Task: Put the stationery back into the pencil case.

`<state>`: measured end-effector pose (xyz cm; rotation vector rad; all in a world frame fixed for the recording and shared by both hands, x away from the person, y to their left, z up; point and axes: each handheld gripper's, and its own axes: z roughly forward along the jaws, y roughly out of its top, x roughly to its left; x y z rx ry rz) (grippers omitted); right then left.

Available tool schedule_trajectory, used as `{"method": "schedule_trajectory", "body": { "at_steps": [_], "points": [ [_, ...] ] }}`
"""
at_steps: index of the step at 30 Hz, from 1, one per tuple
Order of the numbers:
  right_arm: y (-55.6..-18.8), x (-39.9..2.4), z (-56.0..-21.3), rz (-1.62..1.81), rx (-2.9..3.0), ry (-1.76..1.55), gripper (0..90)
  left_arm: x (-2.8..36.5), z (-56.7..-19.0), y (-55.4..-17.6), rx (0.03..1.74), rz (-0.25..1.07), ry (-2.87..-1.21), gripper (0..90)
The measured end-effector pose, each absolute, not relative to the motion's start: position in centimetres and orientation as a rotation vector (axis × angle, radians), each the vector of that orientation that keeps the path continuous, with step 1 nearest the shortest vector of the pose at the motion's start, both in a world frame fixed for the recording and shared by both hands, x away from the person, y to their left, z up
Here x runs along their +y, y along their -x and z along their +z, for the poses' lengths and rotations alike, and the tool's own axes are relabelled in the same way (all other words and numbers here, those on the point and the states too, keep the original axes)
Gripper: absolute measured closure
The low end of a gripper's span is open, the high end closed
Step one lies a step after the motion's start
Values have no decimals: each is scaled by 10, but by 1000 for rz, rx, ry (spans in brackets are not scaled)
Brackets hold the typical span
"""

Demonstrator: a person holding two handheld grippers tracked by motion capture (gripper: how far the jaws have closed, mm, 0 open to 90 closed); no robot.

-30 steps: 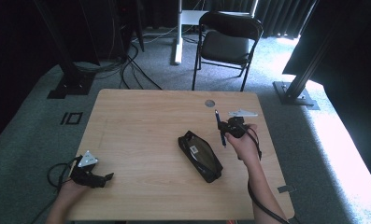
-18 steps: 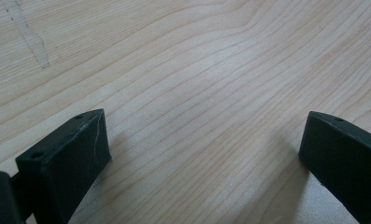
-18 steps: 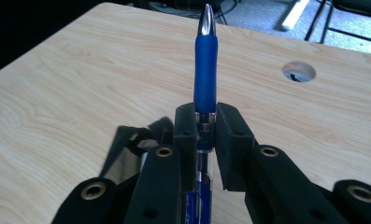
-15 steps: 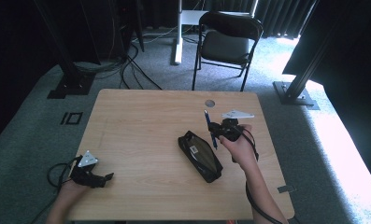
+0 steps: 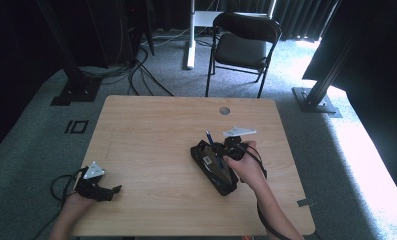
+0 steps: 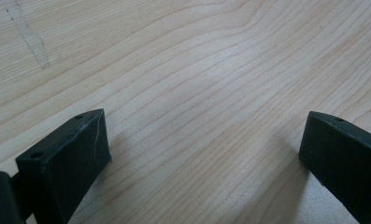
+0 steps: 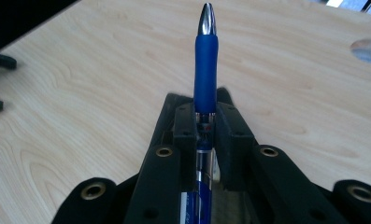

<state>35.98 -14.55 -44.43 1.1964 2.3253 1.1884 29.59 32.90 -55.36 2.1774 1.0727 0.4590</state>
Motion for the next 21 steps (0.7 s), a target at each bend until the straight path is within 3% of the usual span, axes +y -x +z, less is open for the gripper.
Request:
{"method": "schedule_trajectory", "body": {
  "at_steps": [21],
  "points": [
    [-356, -127, -476, 947, 2470, -1210, 793, 329, -554, -296, 1073, 458, -2177, 21]
  ]
}}
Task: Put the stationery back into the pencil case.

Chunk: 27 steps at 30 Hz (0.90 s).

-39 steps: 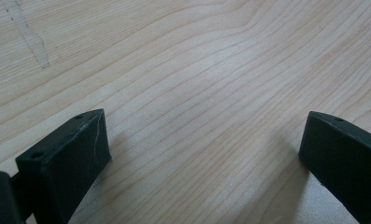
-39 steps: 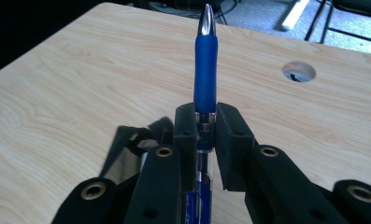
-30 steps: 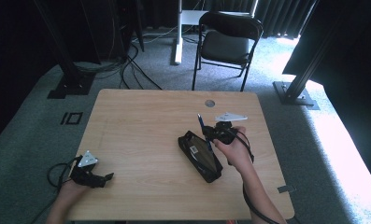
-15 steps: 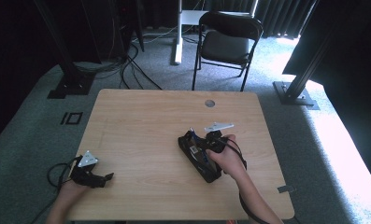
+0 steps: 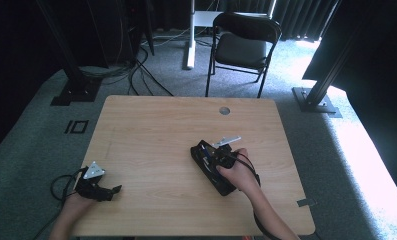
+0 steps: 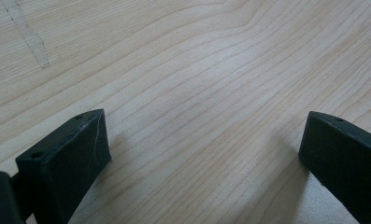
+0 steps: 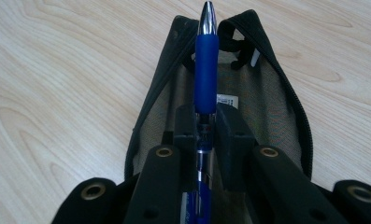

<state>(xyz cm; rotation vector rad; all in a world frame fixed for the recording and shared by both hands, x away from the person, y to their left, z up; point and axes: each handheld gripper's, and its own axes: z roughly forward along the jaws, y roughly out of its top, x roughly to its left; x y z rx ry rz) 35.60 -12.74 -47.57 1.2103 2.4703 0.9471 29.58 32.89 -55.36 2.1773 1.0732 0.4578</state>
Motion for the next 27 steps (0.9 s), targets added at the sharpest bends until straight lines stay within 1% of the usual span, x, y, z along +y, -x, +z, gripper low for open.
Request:
{"method": "schedule_trajectory", "body": {
  "at_steps": [21, 27],
  "points": [
    [-367, -115, -495, 777, 2528, -1215, 788, 329, -554, -296, 1073, 458, -2177, 21],
    [-369, -111, -496, 768, 2540, -1209, 737, 329, -554, -296, 1073, 458, -2177, 21]
  ]
}}
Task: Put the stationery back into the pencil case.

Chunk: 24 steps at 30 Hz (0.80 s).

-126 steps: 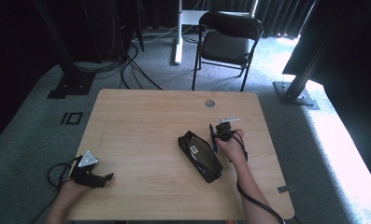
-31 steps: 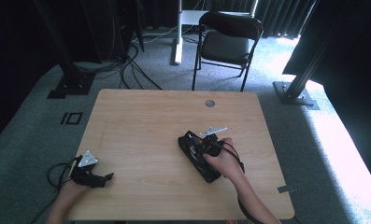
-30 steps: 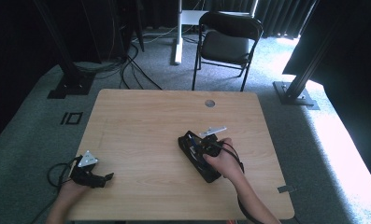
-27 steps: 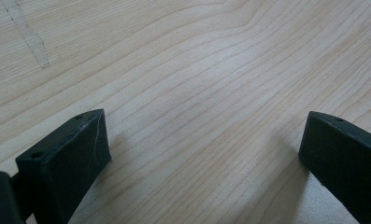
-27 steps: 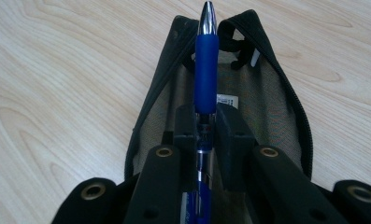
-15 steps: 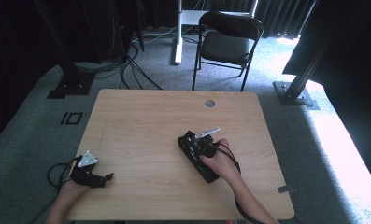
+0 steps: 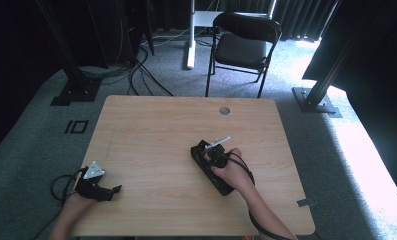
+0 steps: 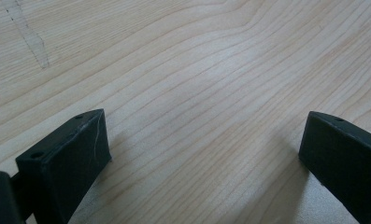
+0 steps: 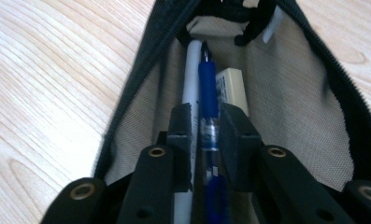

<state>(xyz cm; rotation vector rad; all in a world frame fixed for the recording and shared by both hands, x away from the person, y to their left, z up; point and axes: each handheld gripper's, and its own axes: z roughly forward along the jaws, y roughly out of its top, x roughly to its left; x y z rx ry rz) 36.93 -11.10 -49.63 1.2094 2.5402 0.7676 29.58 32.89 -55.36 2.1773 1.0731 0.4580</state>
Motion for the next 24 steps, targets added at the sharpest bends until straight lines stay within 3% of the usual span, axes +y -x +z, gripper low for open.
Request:
{"method": "schedule_trajectory", "body": {
  "at_steps": [6, 15, 24],
  "points": [
    [-366, -115, -483, 862, 2496, -1190, 706, 329, -554, -296, 1073, 458, -2177, 21],
    [-365, -132, -455, 1080, 2372, -1147, 501, 329, -554, -296, 1072, 459, -2178, 21],
    [-369, -150, -449, 1146, 2283, -1172, 424, 329, -554, -296, 1072, 459, -2178, 21]
  ]
}}
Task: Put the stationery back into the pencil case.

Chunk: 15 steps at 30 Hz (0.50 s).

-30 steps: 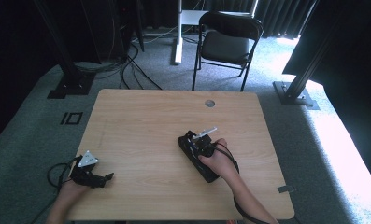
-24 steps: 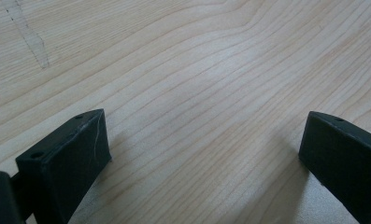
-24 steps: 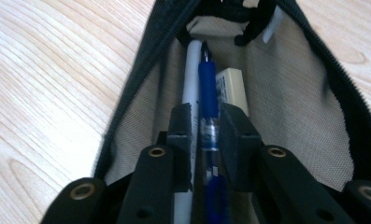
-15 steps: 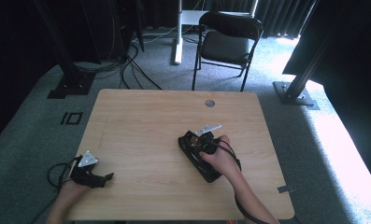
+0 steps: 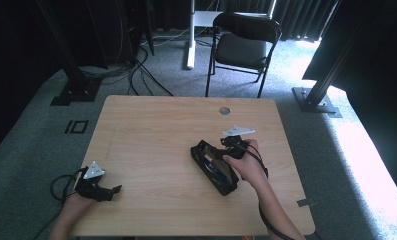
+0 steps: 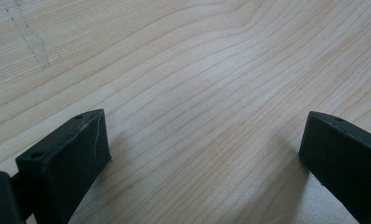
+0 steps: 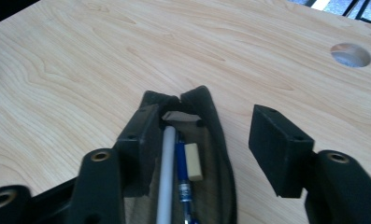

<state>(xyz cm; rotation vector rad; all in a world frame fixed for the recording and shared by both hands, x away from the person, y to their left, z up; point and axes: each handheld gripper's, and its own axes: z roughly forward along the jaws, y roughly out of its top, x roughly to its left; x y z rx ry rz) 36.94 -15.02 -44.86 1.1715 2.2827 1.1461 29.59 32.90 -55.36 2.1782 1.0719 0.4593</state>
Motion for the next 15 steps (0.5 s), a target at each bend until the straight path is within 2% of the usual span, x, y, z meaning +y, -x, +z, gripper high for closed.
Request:
{"method": "schedule_trajectory", "body": {
  "at_steps": [7, 15],
  "points": [
    [-371, -165, -450, 1153, 2232, -1196, 380, 329, -554, -296, 1072, 459, -2179, 21],
    [-374, -189, -457, 1124, 2170, -1253, 379, 329, -554, -296, 1073, 458, -2177, 21]
  ]
}}
